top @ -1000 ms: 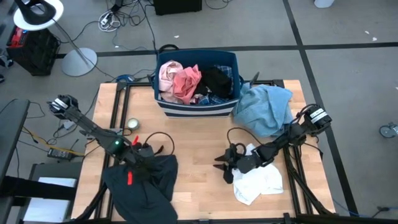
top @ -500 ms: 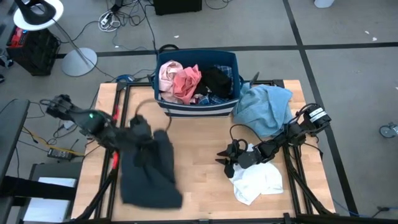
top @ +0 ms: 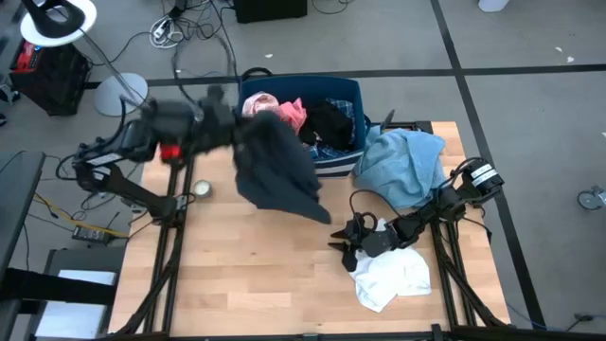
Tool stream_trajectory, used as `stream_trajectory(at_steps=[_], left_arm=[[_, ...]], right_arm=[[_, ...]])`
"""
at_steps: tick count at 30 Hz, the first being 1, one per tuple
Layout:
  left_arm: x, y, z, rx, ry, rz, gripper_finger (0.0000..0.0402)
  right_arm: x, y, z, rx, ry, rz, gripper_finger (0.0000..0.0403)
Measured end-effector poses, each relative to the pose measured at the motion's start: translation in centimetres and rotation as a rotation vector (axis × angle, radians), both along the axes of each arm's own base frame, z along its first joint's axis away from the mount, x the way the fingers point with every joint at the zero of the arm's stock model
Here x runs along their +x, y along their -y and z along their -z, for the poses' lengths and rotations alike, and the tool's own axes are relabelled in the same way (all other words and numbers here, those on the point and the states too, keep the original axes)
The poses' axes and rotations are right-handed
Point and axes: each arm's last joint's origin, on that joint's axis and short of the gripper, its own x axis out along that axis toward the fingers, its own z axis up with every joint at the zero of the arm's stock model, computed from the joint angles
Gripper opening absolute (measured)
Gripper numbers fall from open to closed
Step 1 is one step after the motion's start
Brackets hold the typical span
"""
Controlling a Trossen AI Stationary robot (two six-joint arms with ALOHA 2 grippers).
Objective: Sort clothes
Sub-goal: Put the green short into the blue laundry organizer
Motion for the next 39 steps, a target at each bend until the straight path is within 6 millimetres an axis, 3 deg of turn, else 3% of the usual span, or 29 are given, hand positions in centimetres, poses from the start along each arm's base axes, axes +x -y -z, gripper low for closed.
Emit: stream_trajectory(at_steps=[8, 16, 19, 24, 39], left_arm=[[2.9, -6.3, -4.9, 0.203, 0.223, -0.251, 0.0000], [4.1, -10.5, -8.3, 0.261, 0.376, -0.280, 0.0000], [4.3, -11.3, -8.4, 0.293, 0.456, -0.262, 0.0000], [4.1, -12.6, -8.2, 0.303, 0.437, -0.286, 0.0000], [4.7, -18.9, -6.5, 0.375, 0.373, -0.575, 0.0002]], right_arm=[[0.0, 0.0, 0.0, -0.007, -0.002, -0.006, 0.0148], [-0.1, -0.3, 0.0, -0.020, -0.005, -0.021, 0.0148], [-0.1, -0.3, 0.0, -0.025, -0.007, -0.024, 0.0148], [-0.1, -0.3, 0.0, -0.028, -0.007, -0.026, 0.0148], [-0.2, -0.3, 0.0, -0.021, -0.008, -0.029, 0.0148]])
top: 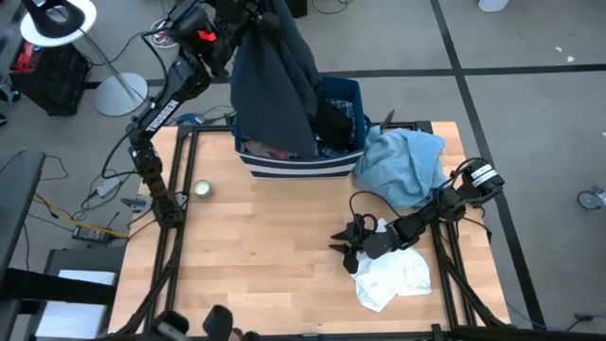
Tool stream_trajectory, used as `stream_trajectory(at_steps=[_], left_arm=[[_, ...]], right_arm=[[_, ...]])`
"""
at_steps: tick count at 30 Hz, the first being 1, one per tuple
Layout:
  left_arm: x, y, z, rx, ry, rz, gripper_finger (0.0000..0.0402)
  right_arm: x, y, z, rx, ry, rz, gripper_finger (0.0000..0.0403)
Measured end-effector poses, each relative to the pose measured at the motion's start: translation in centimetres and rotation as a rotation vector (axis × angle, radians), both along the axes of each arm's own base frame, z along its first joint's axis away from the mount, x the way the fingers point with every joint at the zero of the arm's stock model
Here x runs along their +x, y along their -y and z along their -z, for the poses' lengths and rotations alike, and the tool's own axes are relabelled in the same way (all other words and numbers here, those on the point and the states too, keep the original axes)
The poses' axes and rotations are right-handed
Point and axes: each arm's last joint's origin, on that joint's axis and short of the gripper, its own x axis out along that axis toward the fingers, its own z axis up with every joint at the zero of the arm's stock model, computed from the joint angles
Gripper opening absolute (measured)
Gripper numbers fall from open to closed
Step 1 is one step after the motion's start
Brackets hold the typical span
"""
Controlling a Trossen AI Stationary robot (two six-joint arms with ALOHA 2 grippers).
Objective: Sort clothes
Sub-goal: Put the green short into the blue laundry organizer
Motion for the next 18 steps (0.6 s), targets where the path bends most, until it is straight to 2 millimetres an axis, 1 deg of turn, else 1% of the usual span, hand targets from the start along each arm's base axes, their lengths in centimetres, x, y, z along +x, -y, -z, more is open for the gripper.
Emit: stream_trajectory(at_steps=[3, 6, 10, 14, 18], left_arm=[[0.5, -0.5, 0.9, -0.055, -0.037, 0.010, 0.0002], [1.2, -0.7, 2.9, -0.209, -0.157, 0.106, 0.0002], [3.1, -1.2, 6.9, -0.406, -0.411, 0.294, 0.0002], [5.1, -2.2, 11.3, -0.643, -0.560, 0.381, 0.0002], [6.6, -3.4, 15.7, -0.887, -0.676, 0.515, 0.0002]], right_arm=[[0.0, 0.0, 0.1, -0.001, -0.005, 0.001, 0.0148], [-0.1, 0.0, 0.1, 0.008, -0.010, 0.007, 0.0148], [-0.3, -0.2, 0.3, 0.015, -0.026, 0.009, 0.0148], [-0.3, -0.2, 0.3, 0.013, -0.028, 0.022, 0.0148], [-0.3, -0.2, 0.3, 0.013, -0.027, 0.024, 0.0148]])
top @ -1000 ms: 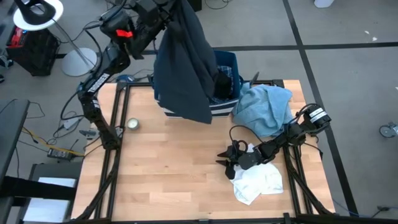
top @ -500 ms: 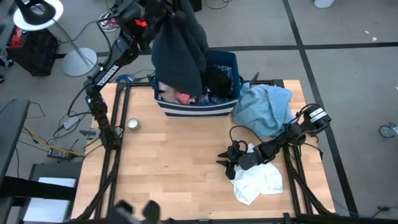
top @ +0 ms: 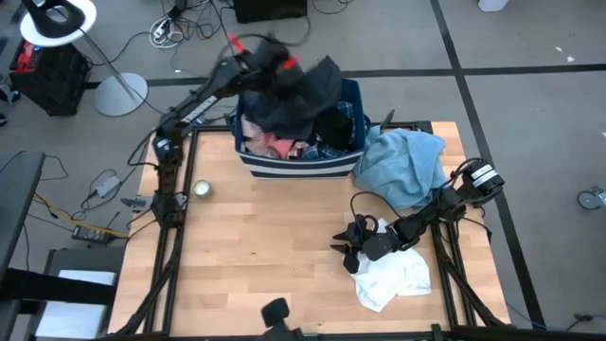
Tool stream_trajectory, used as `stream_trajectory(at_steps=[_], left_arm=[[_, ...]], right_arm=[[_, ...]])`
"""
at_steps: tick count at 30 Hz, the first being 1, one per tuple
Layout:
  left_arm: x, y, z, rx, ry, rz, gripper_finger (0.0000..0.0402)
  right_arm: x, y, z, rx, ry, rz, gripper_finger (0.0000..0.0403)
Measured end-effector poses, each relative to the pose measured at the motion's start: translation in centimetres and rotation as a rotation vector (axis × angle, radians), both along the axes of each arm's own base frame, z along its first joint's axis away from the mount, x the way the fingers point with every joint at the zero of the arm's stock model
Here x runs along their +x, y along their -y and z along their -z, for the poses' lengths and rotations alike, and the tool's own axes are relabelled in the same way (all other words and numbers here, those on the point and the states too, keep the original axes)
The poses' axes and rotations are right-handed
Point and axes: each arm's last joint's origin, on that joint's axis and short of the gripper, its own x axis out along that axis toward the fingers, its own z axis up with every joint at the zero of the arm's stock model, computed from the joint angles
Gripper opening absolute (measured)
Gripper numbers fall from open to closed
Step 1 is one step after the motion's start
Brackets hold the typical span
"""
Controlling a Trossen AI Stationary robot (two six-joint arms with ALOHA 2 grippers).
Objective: Sort clothes
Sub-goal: Put the green short into the blue laundry organizer
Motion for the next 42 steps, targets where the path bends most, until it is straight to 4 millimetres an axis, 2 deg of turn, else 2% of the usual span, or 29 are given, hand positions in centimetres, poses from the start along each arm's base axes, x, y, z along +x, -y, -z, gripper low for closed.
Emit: stream_trajectory(at_steps=[4, 8, 13, 17, 25, 29, 37, 42], left_arm=[[1.3, -1.3, 4.8, -0.227, -0.163, -0.018, 0.0003], [2.4, -2.9, 8.5, -0.267, -0.291, -0.105, 0.0003], [3.8, -4.1, 11.7, -0.265, -0.360, -0.141, 0.0003], [4.9, -4.6, 14.5, -0.335, -0.398, -0.114, 0.0003], [7.1, -4.5, 20.0, -0.440, -0.487, -0.089, 0.0003], [8.0, -4.1, 21.4, -0.445, -0.499, -0.090, 0.0003], [8.7, -3.4, 21.4, -0.416, -0.505, -0.097, 0.0007], [8.6, -3.3, 21.3, -0.445, -0.499, -0.129, 0.0053]], right_arm=[[0.0, 0.0, 0.0, 0.000, 0.000, -0.001, 0.0148], [0.0, 0.0, 0.0, 0.000, 0.000, 0.000, 0.0148], [-0.1, -0.1, 0.0, -0.001, 0.000, -0.003, 0.0148], [-0.1, -0.2, 0.0, -0.002, -0.001, -0.006, 0.0148], [-0.1, -0.2, 0.0, -0.004, -0.002, -0.005, 0.0148], [-0.1, -0.2, 0.0, -0.003, -0.002, -0.005, 0.0148], [-0.1, -0.2, 0.0, -0.003, -0.003, -0.005, 0.0148], [-0.1, -0.2, 0.0, -0.003, -0.002, -0.005, 0.0148]])
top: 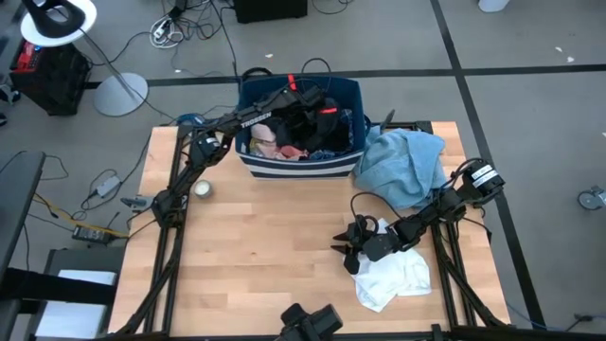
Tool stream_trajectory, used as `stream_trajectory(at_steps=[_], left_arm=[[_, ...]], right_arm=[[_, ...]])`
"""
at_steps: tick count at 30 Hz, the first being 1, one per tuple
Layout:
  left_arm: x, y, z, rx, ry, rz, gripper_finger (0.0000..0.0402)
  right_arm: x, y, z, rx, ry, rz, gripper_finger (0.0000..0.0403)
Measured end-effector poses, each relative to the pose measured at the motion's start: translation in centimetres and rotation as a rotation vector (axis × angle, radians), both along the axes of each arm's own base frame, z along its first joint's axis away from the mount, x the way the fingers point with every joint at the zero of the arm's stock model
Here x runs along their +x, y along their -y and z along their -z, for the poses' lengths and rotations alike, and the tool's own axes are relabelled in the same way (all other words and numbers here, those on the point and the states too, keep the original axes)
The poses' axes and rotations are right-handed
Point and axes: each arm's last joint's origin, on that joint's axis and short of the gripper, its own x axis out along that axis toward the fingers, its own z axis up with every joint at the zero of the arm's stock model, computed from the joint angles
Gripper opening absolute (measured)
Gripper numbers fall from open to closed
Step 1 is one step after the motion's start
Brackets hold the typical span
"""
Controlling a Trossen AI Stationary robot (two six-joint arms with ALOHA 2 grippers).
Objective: Sort clothes
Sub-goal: Put the green short into the blue laundry organizer, then put the white short into the blue laundry organizer
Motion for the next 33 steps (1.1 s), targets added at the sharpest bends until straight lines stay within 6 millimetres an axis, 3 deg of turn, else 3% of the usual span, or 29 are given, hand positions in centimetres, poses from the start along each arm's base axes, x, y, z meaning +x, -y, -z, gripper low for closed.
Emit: stream_trajectory(at_steps=[4, 7, 10, 16, 23, 33], left_arm=[[-0.1, 0.1, -0.4, -0.011, -0.005, 0.006, 0.0102], [-0.6, 0.5, -1.8, -0.012, 0.007, 0.015, 0.0121], [-1.5, 1.2, -4.4, 0.002, 0.029, 0.023, 0.0126], [-3.8, 3.4, -11.3, 0.098, 0.139, 0.046, 0.0127], [-6.0, 7.7, -18.0, 0.323, 0.238, 0.121, 0.0127], [-9.3, 13.5, -23.9, 0.461, 0.350, 0.195, 0.0127]], right_arm=[[0.0, 0.0, 0.0, 0.001, 0.000, 0.000, 0.0148], [0.0, 0.0, 0.0, 0.000, -0.001, -0.001, 0.0148], [0.0, 0.0, 0.0, -0.002, -0.004, -0.001, 0.0148], [0.0, 0.0, 0.0, -0.002, -0.005, -0.001, 0.0148], [0.0, 0.0, 0.0, 0.007, -0.003, 0.004, 0.0148], [0.0, -0.1, 0.0, 0.037, -0.005, 0.000, 0.0148]])
